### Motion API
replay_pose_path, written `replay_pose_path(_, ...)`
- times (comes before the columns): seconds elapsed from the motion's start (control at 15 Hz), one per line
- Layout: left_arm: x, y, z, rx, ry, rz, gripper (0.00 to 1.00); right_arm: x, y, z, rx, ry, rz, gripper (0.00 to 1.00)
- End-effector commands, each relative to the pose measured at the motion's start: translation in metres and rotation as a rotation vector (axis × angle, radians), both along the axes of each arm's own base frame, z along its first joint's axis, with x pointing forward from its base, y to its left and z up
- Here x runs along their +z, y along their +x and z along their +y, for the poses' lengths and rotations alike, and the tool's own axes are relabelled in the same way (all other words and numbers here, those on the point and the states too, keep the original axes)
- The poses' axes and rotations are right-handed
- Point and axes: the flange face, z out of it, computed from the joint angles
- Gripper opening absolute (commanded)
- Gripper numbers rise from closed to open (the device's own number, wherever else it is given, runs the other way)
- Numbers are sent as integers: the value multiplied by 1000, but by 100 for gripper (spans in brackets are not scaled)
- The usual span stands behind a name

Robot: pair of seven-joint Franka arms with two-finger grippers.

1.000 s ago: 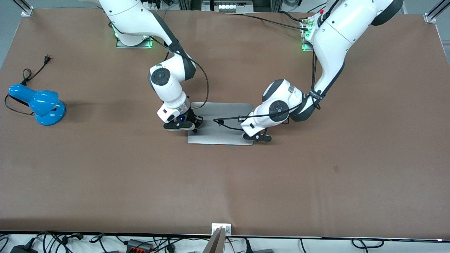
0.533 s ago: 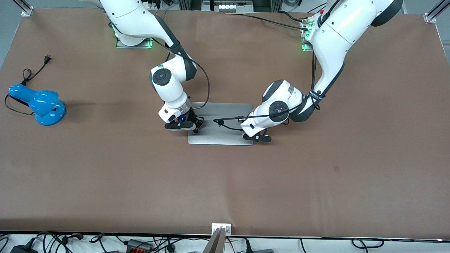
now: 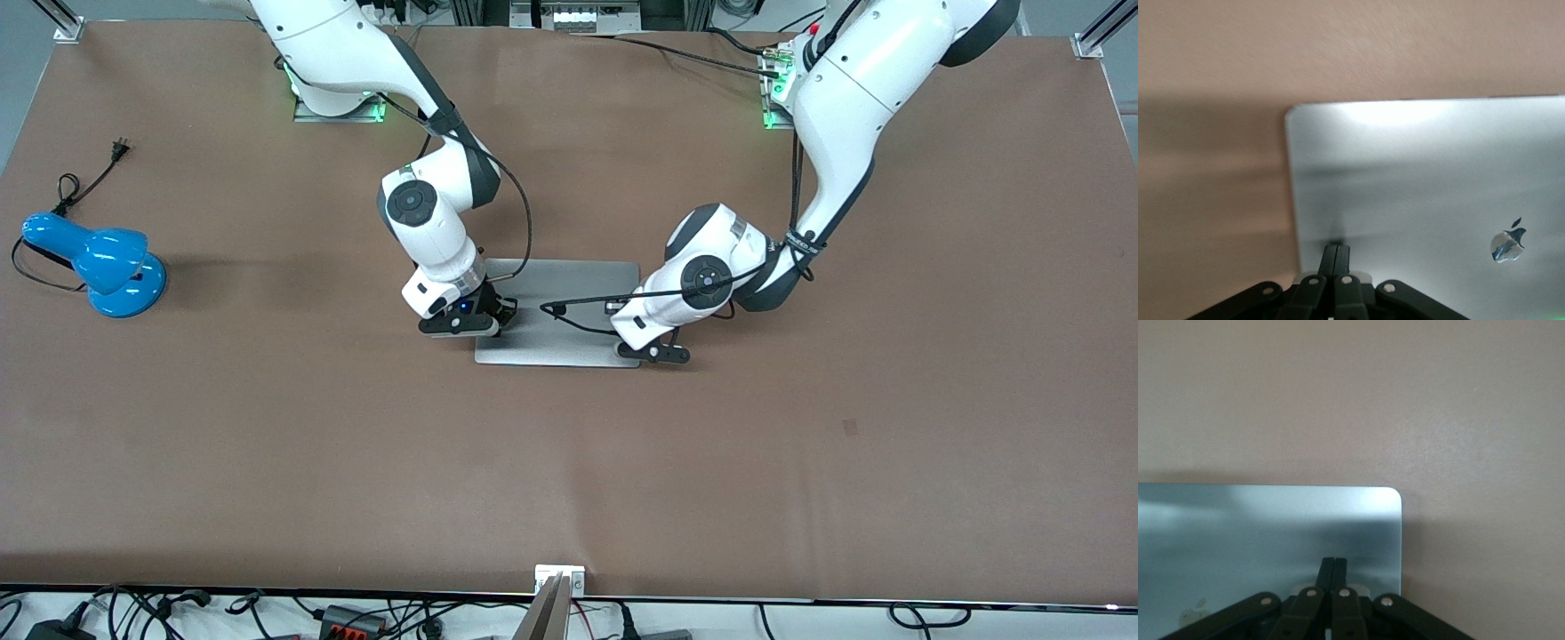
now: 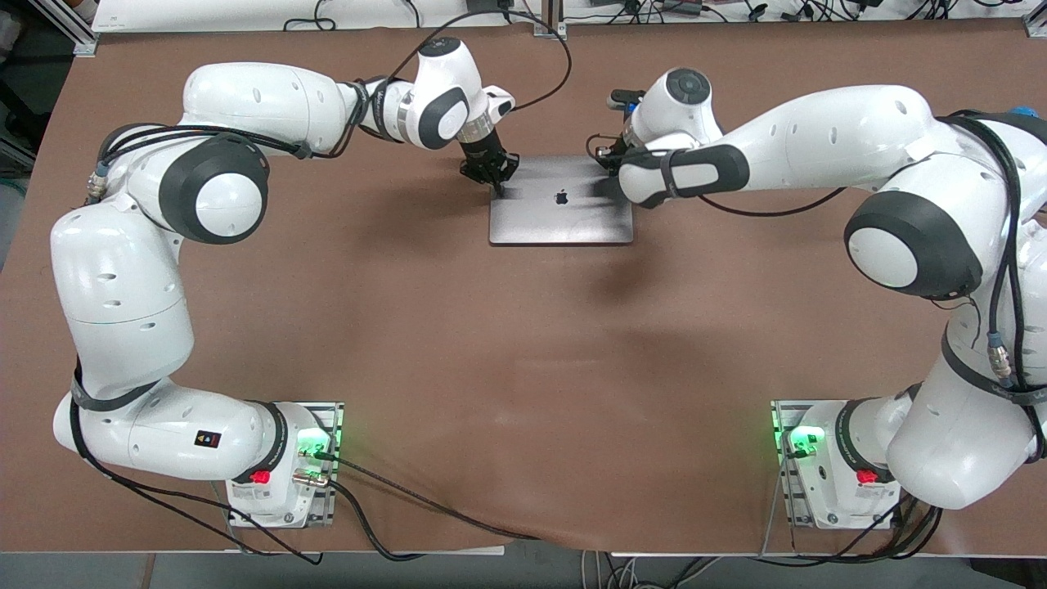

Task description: Close laptop with both arms from behind

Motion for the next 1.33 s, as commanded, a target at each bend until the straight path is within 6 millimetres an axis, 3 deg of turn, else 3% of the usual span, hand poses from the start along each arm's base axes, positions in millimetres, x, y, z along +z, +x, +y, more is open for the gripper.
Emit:
replay_pose_path(0.0,63,11,27,10,76,-12,0,44,28,-7,5,-41,52,0)
replay_pose_path(0.2,117,8,51,13,132,3,0,83,38,-15,49,-131,127,0)
replay_pose_path(0.27,140,11,70,32,153,2,0,94,39,-22,66,-139,139,0)
replay_pose_path(0.53,225,0,118,35,210,8,0,148,49,-77,113,-161,214,0)
replay_pose_path(0.8,300,-9,189,11,175,1,0,205,46,-120,107,-173,306,8)
replay_pose_path(1.0,343,-30,216,-9,205,-3,0,252,44,-160,154,-168,355,49)
replay_pose_path(1.13,356,-40,229,-10,222,13,1,275,51,-189,177,-164,377,50)
replay_pose_path(1.27,354,-40,248,16,230,31,7,296,51,-211,189,-161,415,69)
